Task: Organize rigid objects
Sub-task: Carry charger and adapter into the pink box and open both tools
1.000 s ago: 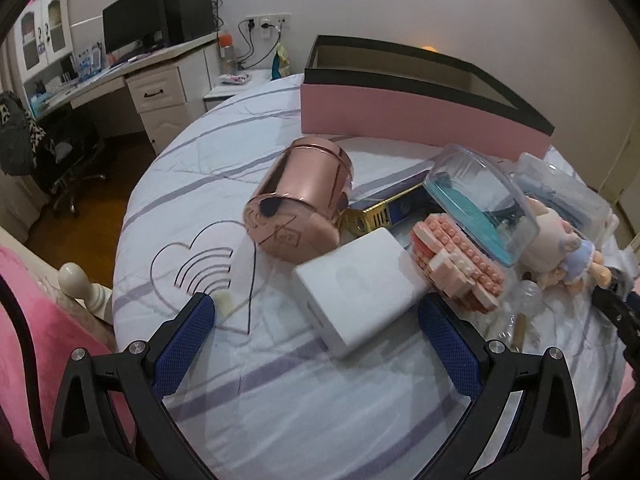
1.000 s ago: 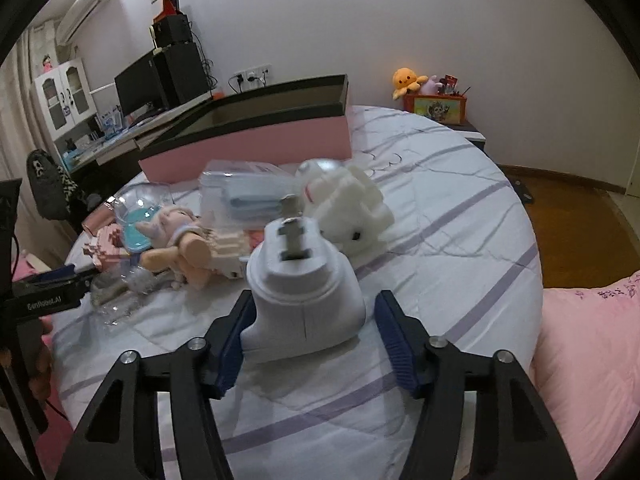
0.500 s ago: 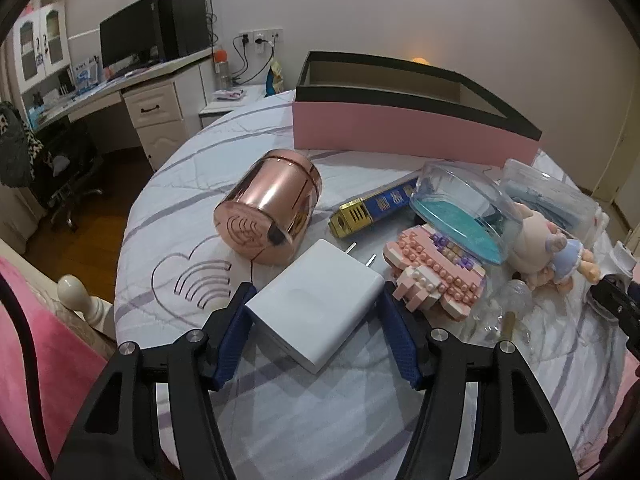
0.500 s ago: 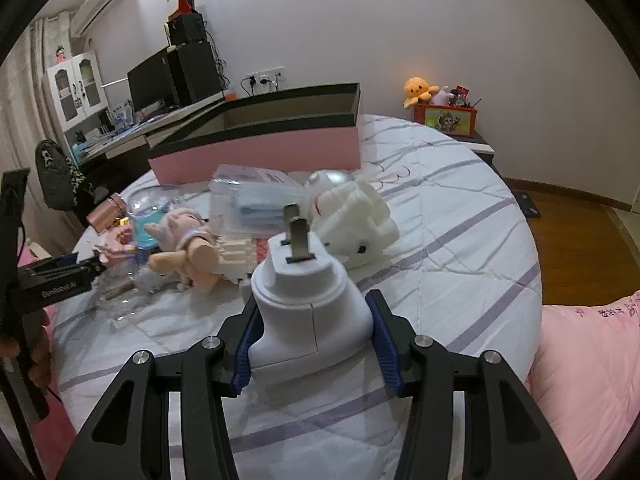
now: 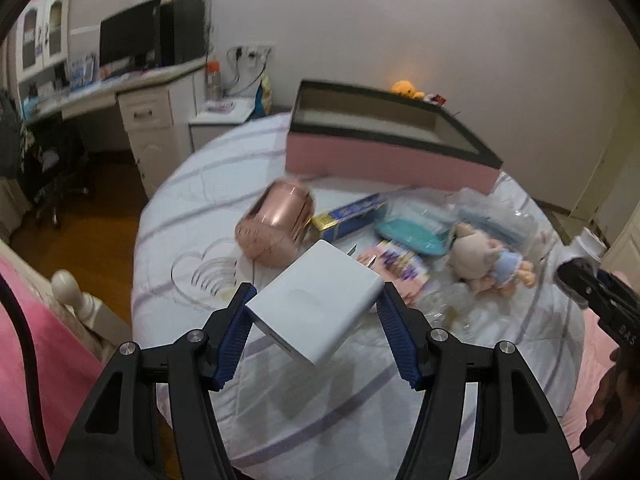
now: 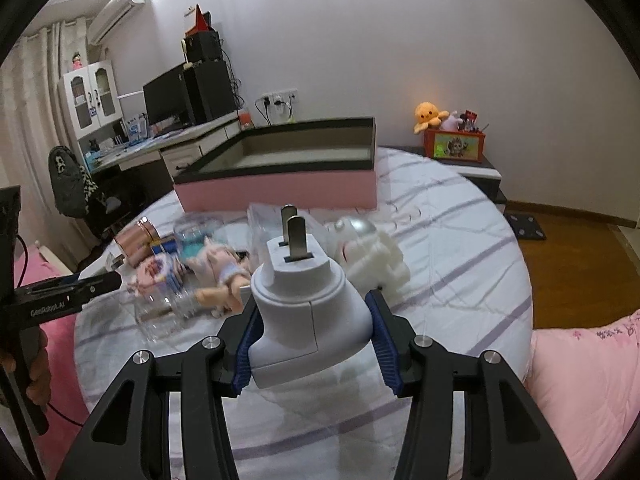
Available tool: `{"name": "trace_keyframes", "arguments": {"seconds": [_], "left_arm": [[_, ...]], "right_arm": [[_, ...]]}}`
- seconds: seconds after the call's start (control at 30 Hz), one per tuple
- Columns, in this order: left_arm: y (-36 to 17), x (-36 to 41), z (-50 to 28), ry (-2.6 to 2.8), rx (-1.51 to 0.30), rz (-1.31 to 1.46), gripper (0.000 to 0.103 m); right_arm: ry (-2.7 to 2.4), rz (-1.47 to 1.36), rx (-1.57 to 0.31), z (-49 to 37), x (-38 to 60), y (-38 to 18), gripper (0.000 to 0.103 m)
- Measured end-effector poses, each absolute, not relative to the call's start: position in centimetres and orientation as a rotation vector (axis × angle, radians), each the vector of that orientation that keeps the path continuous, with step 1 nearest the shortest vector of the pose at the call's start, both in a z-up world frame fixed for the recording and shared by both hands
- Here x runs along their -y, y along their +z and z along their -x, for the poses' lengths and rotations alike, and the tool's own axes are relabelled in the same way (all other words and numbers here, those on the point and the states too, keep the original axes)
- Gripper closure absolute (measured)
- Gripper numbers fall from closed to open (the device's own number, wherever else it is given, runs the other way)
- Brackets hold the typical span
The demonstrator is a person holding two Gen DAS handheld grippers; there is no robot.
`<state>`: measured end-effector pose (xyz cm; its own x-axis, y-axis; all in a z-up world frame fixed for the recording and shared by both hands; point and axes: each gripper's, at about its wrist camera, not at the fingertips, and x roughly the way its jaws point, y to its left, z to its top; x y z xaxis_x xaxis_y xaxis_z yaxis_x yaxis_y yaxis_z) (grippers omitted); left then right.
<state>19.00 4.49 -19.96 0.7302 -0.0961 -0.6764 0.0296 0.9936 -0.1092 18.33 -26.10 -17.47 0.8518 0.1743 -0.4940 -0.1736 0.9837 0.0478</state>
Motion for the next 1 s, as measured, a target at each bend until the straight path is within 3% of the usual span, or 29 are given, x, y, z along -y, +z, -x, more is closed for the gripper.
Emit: {"name": "trace_keyframes", "arguments": {"seconds": [0.27,0.47,0.73,1.0], "left_arm": [[-15.4,-1.4,-22.3,-0.194,-0.688,0.046,0.040],[-12.5,0.8,-29.4,-0.263,-0.684,0.002,0.040],[-15.0,1.6,-40.4,-0.196,-0.847,-0.019,0.040],[-18.0,2.4,-44.2,-0.167,-0.954,-0.055,0.039]], "right_arm": [[0.257,-0.008,-0.491,-20.7,25.3,-15.2,0.052],[0.315,-0.016,-0.480,-25.5,24.4,-12.2,0.052],[0.311,-0.043,-0.585,-35.4,23.9,-10.7,0.052],[0.291,-0.055,-0.737,-42.2,23.2,-13.7,0.052]]}}
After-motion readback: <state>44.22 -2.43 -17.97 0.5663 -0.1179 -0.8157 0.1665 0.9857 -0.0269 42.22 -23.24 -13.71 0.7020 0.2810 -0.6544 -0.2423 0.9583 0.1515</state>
